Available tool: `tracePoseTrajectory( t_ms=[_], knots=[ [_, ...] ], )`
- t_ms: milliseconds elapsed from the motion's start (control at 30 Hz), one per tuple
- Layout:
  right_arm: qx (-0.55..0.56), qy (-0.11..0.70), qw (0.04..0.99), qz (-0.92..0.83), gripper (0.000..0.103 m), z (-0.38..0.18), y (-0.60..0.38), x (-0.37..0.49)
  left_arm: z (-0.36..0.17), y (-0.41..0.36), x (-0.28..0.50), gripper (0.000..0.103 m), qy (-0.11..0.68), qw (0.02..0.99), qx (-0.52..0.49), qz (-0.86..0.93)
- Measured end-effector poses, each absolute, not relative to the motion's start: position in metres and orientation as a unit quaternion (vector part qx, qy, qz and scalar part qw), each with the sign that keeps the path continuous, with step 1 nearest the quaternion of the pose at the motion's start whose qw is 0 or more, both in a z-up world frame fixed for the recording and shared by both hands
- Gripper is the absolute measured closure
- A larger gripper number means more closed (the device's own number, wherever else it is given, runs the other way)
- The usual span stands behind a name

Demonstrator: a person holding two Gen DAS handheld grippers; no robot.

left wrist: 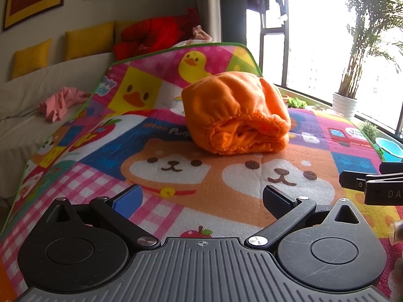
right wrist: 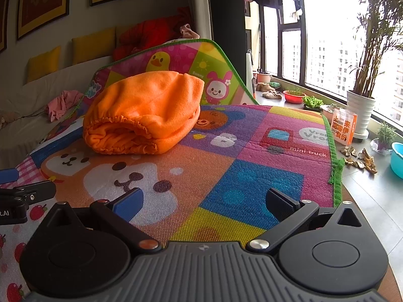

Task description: Fold clothes

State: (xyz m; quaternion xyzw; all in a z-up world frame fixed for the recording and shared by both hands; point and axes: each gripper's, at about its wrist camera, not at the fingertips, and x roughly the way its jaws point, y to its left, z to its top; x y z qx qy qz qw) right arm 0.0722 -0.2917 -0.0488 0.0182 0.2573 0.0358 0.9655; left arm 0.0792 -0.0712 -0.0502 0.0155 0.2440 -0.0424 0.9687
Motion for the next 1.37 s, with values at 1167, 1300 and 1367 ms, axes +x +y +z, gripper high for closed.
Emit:
tracePoseTrajectory(
  t_ms=[1167,1300,1367],
  knots=[
    [0.015,0.262,0.964,0.036,0.0,-0.0503,-0.2903,0.0728,-0.0509,-0.0711,0.079,0.0,0.245,0.969,0.014,-0.044],
    [0.007,0.267,0.963,0.04,0.0,-0.0505,-0.2882,0.0735,-0.0506,-0.0711,0.0777,0.0,0.24,0.97,0.014,-0.043],
    [-0.007,0.274,0.96,0.05,0.0,-0.0502,-0.2843,0.0744,-0.0502,-0.0702,0.0782,0.0,0.241,0.97,0.012,-0.043]
  ],
)
